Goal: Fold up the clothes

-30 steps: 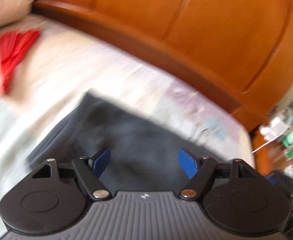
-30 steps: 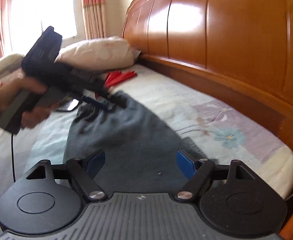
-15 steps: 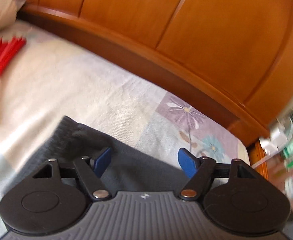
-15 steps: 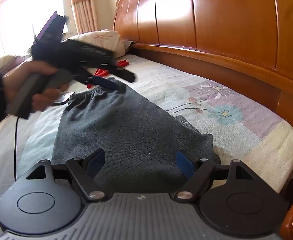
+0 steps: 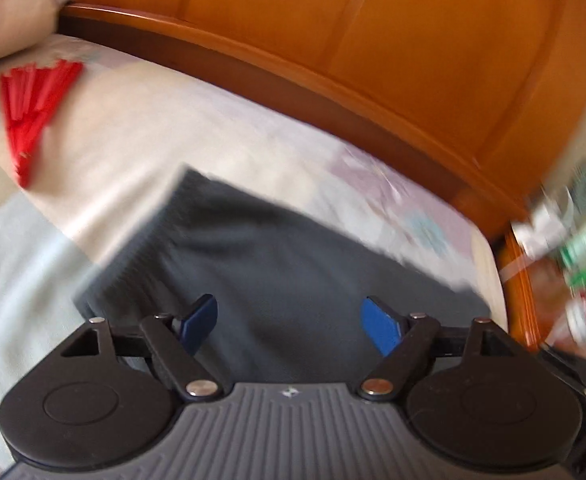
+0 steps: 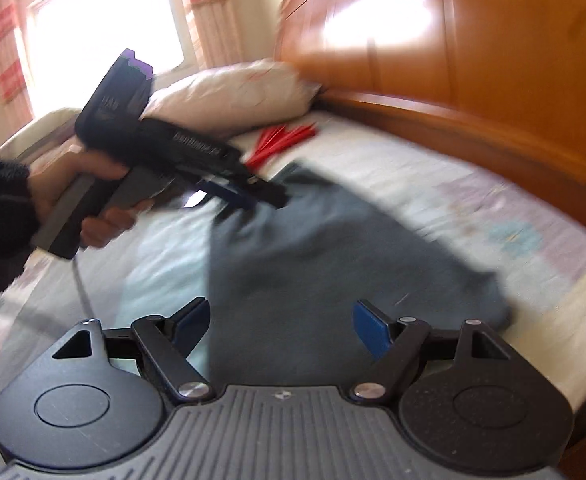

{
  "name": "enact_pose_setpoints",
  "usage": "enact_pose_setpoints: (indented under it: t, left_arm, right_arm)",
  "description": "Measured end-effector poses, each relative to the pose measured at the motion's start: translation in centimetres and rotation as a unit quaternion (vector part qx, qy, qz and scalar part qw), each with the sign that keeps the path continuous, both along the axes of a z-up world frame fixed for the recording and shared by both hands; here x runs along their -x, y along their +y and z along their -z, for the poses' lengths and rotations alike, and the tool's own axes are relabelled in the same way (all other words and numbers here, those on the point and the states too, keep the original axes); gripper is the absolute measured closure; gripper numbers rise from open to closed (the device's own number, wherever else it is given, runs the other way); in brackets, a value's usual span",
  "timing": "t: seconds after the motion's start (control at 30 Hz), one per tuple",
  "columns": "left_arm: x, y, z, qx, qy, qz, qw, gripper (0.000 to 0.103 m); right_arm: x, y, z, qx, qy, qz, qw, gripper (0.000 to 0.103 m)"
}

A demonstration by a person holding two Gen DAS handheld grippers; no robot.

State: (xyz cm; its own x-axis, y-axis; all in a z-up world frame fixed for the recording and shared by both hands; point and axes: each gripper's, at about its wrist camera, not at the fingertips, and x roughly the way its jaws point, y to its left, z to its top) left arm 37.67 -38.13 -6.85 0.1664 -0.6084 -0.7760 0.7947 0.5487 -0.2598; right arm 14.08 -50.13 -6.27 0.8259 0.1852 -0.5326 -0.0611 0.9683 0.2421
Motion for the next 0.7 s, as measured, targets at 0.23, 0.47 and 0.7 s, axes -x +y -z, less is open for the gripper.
enact_pose_setpoints:
  t: [0.23,0.47,0.7]
  left_arm:
    - [3.0,0.6,-0.7,-0.021,-0.029,0.025,0.9991,0.022]
    - [4.2,1.2,-0.3,-0.018,0.005,0.02,0.9996,0.018]
    - [6.0,4.3,-3.0,-0.008,-0.027,0.001,0.9996,0.018]
  right_arm:
    - [0.7,1.5,-0.1,-0.008,0.022,0.003,1.0,0.02]
    - [0.7,3.1,0.9,-0.028,0.07,-0.002,0.997,0.017]
    - [2.4,3.1,-1.2,-0.04,0.046,0.002,0.998,0.018]
